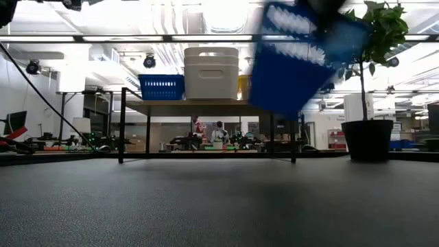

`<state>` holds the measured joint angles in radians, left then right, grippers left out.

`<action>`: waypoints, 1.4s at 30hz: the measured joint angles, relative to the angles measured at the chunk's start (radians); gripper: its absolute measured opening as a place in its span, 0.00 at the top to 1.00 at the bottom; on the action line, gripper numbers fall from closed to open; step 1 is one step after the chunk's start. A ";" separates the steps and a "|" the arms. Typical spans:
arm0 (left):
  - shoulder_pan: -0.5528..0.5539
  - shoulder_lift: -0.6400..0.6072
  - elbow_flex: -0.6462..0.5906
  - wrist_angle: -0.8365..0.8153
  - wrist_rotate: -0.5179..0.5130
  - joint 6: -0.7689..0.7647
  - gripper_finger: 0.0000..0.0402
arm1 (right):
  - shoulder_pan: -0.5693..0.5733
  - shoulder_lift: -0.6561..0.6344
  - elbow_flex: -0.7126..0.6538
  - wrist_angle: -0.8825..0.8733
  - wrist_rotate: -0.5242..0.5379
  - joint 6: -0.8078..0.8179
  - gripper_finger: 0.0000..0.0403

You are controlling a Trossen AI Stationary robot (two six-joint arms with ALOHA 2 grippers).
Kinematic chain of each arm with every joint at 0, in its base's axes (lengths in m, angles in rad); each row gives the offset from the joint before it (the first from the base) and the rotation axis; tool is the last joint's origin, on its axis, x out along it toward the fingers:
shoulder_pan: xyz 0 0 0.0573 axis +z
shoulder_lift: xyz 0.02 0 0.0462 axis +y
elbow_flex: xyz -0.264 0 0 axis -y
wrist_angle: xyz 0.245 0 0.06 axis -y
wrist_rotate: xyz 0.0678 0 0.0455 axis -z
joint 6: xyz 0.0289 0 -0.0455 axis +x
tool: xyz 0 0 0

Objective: Stack baskets on shelf by color
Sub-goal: Stack the blue bin on the blue bins on the shelf

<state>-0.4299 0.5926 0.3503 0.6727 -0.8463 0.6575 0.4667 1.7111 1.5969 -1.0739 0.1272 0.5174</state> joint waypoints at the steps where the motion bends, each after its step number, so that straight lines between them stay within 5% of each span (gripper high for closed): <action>1: -0.003 -0.005 -0.001 0.000 0.000 0.000 1.00 | 0.000 -0.001 0.034 0.018 0.028 -0.051 0.98; 8: -0.010 -0.042 -0.014 -0.001 0.000 0.000 1.00 | -0.004 -0.003 0.206 0.216 0.229 -0.540 0.98; 14: -0.011 -0.055 -0.017 0.000 0.000 0.000 1.00 | -0.060 -0.003 0.211 0.648 0.531 -0.915 0.98; 18: -0.011 -0.055 -0.017 0.000 0.000 0.000 1.00 | -0.165 0.009 0.212 0.831 0.430 -0.985 0.98; 24: -0.011 -0.055 -0.017 0.000 0.000 0.000 1.00 | -0.351 0.054 0.292 0.841 0.239 -0.927 0.98; 34: -0.011 -0.093 -0.017 0.000 0.000 0.001 1.00 | -0.564 0.209 0.479 0.728 0.232 -0.885 0.98; 42: -0.012 -0.124 -0.017 -0.001 0.000 0.002 1.00 | -0.618 0.383 0.686 0.535 0.230 -0.907 0.98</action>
<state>-0.4416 0.4684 0.3332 0.6720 -0.8466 0.6590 -0.1516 2.0944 2.2827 -0.5388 0.3576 -0.3893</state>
